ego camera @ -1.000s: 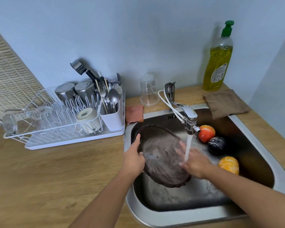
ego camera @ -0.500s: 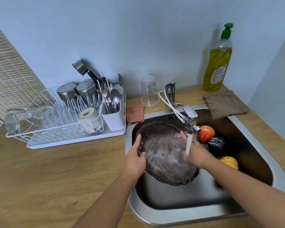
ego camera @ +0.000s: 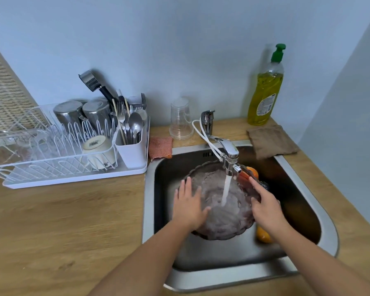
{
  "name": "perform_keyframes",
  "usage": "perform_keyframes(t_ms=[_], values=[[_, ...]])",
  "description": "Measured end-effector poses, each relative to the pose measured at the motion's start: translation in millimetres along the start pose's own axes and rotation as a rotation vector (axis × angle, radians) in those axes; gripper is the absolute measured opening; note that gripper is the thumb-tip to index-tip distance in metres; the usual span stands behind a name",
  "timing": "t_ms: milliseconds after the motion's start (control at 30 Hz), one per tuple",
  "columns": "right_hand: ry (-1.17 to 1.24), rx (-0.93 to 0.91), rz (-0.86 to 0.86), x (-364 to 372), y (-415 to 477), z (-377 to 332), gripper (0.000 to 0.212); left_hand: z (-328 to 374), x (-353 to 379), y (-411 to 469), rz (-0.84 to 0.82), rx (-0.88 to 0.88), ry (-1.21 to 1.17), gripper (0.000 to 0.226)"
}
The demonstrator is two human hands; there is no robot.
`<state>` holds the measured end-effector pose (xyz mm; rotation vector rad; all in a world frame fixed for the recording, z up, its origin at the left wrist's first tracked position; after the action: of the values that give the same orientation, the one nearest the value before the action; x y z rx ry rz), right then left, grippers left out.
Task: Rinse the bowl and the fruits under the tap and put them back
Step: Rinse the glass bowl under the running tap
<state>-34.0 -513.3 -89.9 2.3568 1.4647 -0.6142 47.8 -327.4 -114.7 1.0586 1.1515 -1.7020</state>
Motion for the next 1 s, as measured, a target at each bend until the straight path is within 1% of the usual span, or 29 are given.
perform_keyframes(t_ms=[67,167,233,267,300,333,400,433,500,567,700,767,833,867,900,967,1000], values=[[-0.072,-0.014,0.012,-7.1,-0.7,-5.5,0.058,36.5,14.4,-2.8,-0.129,0.126,-0.069,0.071],[-0.149,-0.030,0.028,-17.8,1.0,-14.7,0.054,79.9,28.4,-15.4,-0.309,0.257,-0.214,0.067],[-0.185,-0.061,0.034,-28.7,2.4,-18.6,0.053,85.6,33.0,-25.9,-0.416,0.316,-0.290,0.062],[-0.209,-0.071,0.043,-35.5,2.9,-20.0,0.054,80.1,35.9,-29.8,-0.450,0.353,-0.280,0.060],[-0.233,-0.073,0.058,-42.4,4.1,-19.5,0.054,71.5,38.8,-33.3,-0.448,0.402,-0.217,0.059],[-0.250,-0.073,0.073,-48.7,5.4,-18.5,0.055,61.1,39.0,-36.7,-0.395,0.452,-0.119,0.060],[-0.280,-0.083,0.085,-56.3,5.4,-17.5,0.057,40.2,35.3,-33.8,-0.217,0.492,0.034,0.067],[-0.288,-0.088,0.076,-57.1,4.1,-17.4,0.057,30.3,33.0,-26.6,-0.164,0.450,0.076,0.069],[-0.271,-0.075,0.056,-55.8,1.7,-15.8,0.057,17.9,27.4,-6.4,-0.135,0.327,0.140,0.073],[-0.252,-0.061,0.042,-54.1,-0.4,-16.9,0.057,24.2,23.8,8.3,-0.149,0.275,0.186,0.077],[-0.168,-0.106,-0.014,-41.5,-12.7,-29.9,0.055,64.5,13.7,11.4,-0.171,0.275,-0.014,0.070],[-0.144,-0.118,0.008,-41.0,-13.6,-33.4,0.055,76.6,15.7,9.3,-0.197,0.257,-0.084,0.070],[-0.155,-0.120,0.050,-46.1,-8.3,-32.5,0.055,89.5,20.1,-4.1,-0.207,0.367,-0.057,0.074],[-0.169,-0.115,0.069,-50.3,-5.9,-30.3,0.055,95.2,22.4,-14.8,-0.240,0.450,-0.054,0.073],[-0.183,-0.107,0.085,-54.7,-4.0,-28.3,0.055,96.7,25.9,-23.9,-0.309,0.507,-0.071,0.070],[-0.199,-0.085,0.109,-64.0,-1.3,-24.0,0.057,89.0,25.7,-35.4,-0.461,0.532,-0.071,0.063],[-0.204,-0.071,0.113,-67.9,0.0,-21.7,0.058,78.7,23.0,-34.8,-0.477,0.529,-0.009,0.062]])
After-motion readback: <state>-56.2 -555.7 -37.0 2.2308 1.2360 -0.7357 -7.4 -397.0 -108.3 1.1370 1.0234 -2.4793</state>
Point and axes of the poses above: each hand's wrist, its own y-axis towards the middle knuckle, its own x-axis out of the palm, z = x × y, the point moved 4 cm from there along y, towards the middle knuckle, and after that the axes turned 10 degrees about -x, right-handed, at the moved point
